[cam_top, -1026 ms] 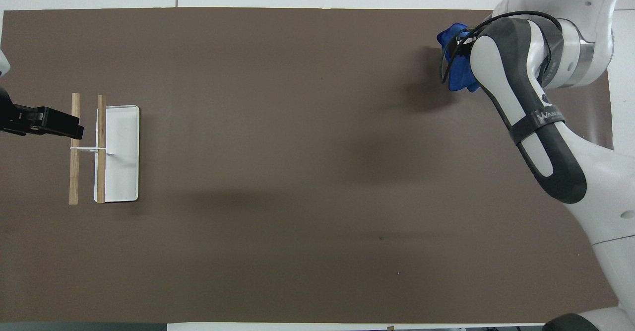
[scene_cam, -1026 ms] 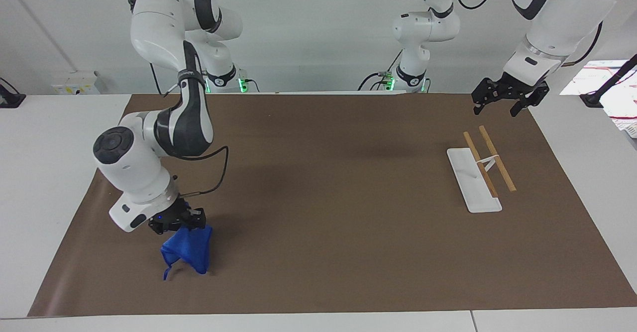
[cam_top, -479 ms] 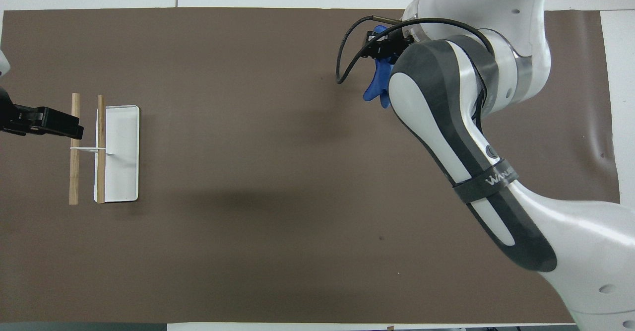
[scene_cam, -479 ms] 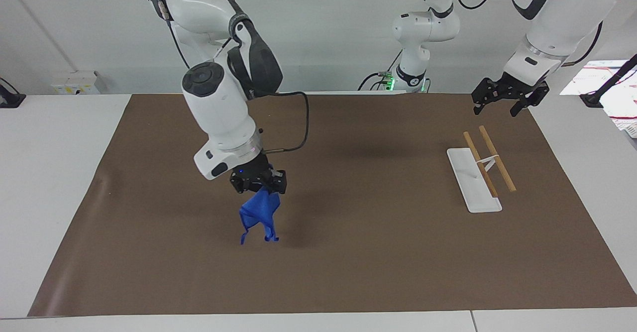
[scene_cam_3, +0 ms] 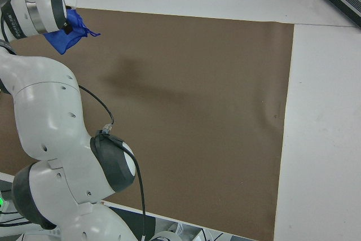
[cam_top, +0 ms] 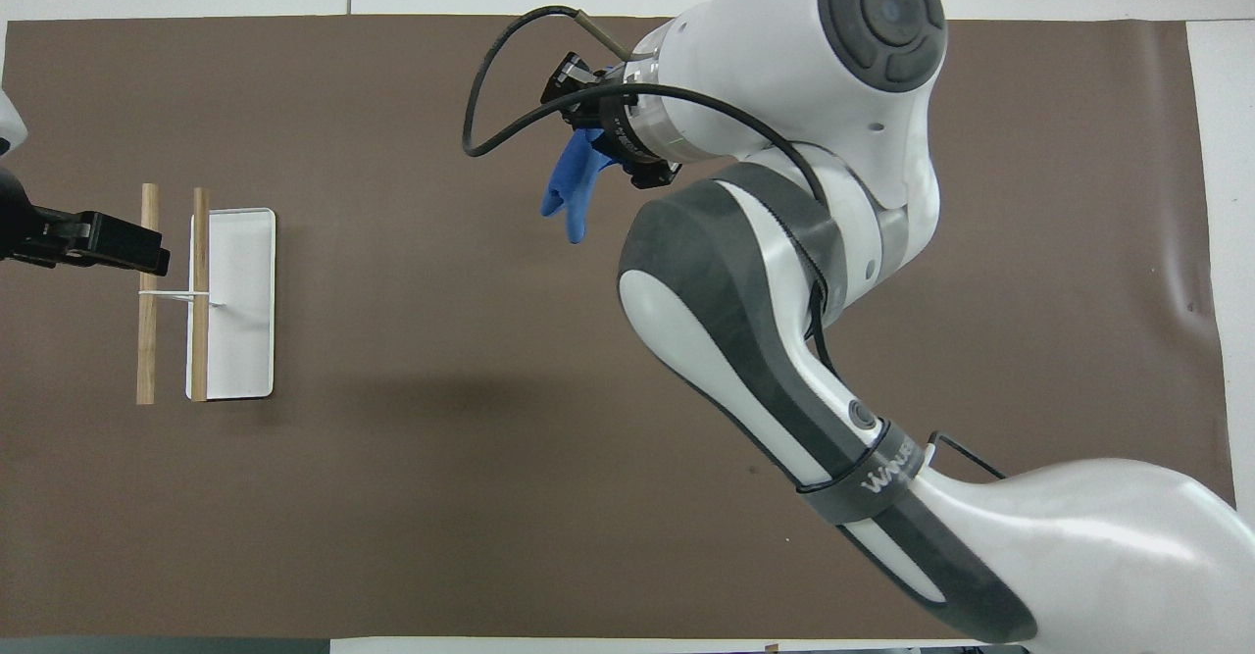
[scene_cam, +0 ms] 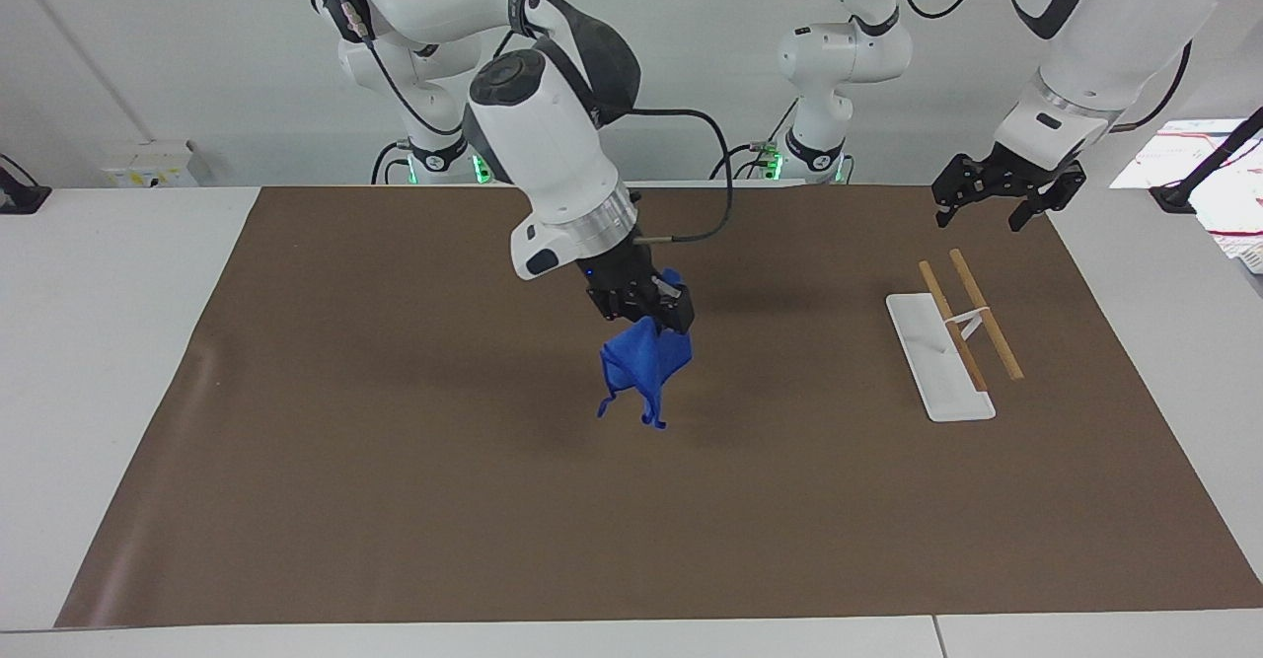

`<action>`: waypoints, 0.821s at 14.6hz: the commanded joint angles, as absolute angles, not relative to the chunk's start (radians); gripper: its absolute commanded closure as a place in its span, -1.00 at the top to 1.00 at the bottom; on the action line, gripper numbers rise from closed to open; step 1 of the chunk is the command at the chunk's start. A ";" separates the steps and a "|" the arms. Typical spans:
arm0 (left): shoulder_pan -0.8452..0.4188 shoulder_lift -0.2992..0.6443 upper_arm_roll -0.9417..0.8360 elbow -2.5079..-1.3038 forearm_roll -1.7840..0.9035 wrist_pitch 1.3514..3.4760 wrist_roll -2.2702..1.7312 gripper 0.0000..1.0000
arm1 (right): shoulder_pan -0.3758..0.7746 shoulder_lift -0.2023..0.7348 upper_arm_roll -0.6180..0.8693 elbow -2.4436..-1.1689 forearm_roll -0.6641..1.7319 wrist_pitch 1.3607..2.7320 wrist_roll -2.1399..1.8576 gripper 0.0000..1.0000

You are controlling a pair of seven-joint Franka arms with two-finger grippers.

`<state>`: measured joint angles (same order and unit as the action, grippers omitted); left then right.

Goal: Right arm passes towel to left arm to hang
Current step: 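Carry the towel toward the left gripper while the left gripper reaches in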

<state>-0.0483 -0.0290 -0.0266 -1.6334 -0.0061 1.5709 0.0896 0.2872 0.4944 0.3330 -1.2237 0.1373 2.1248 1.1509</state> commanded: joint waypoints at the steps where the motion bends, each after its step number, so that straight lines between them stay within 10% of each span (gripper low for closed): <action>1: -0.049 -0.051 -0.021 -1.655 -0.015 1.575 0.055 1.00 | 0.343 0.494 0.336 -1.224 0.156 2.216 1.300 -1.00; 12: -0.054 0.020 -0.023 -1.727 -0.428 1.838 -0.777 1.00 | 0.445 0.508 0.337 -1.236 0.161 2.460 1.618 -1.00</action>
<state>-0.0476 0.0225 -0.0264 -1.6867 -0.3672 1.7791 -0.6725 0.4457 0.5045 0.3341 -1.2293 0.1397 2.4292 1.5994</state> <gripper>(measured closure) 0.000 1.000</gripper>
